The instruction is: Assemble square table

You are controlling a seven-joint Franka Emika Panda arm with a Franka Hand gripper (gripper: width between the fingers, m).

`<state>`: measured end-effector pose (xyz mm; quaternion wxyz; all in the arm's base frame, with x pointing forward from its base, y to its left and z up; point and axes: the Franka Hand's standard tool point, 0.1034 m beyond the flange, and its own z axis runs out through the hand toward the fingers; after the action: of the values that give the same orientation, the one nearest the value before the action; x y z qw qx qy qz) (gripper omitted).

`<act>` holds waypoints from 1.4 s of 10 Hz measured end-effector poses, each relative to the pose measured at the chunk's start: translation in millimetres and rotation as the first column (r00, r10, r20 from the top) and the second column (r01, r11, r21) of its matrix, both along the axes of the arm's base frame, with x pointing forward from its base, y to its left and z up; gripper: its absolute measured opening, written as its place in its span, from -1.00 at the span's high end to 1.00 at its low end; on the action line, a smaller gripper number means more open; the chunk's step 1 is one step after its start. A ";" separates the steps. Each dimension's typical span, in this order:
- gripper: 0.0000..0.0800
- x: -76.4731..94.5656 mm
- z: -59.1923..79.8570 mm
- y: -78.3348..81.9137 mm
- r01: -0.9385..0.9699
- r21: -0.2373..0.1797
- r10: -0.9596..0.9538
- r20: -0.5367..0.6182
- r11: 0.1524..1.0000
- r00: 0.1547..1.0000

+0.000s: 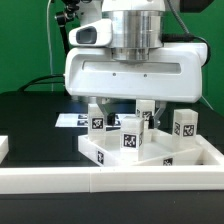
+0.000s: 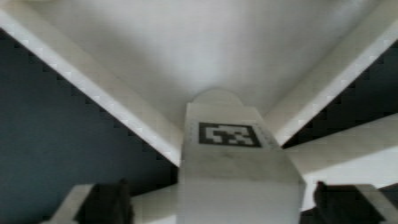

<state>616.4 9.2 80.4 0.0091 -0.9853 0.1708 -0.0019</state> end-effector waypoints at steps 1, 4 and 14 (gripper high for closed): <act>0.04 0.0 0.0 0.0 0.016 0.000 -0.016 0.000 1.000 1.000; 0.28 0.0 -0.1 0.1 0.143 0.003 -0.143 -0.003 0.990 0.990; 0.27 -0.2 -0.8 2.5 0.833 0.062 -0.835 0.030 0.549 0.549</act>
Offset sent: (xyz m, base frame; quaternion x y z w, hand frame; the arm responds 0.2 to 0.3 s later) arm 0.0000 0.0000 0.0000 0.0000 0.0000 0.1296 0.9916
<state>616.2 11.7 79.6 0.0317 -0.7855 0.6173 -0.0300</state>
